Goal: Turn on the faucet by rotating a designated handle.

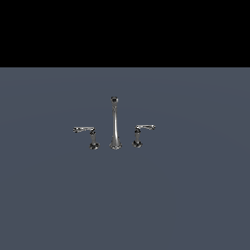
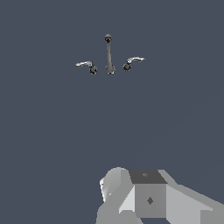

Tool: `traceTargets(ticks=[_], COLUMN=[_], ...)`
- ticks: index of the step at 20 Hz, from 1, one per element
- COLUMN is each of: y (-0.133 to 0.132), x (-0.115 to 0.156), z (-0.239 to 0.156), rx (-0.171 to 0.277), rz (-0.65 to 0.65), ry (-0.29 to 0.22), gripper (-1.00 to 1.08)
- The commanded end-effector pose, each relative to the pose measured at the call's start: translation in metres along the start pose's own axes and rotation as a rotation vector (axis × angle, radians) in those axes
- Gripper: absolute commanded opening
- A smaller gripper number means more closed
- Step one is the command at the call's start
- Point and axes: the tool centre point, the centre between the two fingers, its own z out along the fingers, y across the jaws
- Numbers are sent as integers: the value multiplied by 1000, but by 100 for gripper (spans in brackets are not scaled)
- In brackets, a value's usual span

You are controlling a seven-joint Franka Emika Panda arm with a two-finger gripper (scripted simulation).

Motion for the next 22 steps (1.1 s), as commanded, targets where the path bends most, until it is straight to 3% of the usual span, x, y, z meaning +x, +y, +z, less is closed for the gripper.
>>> traceTargets(ticks=[1, 12, 22], y=[0, -8, -22], x=[0, 16, 60], z=[0, 21, 78], rx=[0, 0, 1], rz=[0, 77, 278], ry=[0, 0, 1], gripper=[-100, -100, -100])
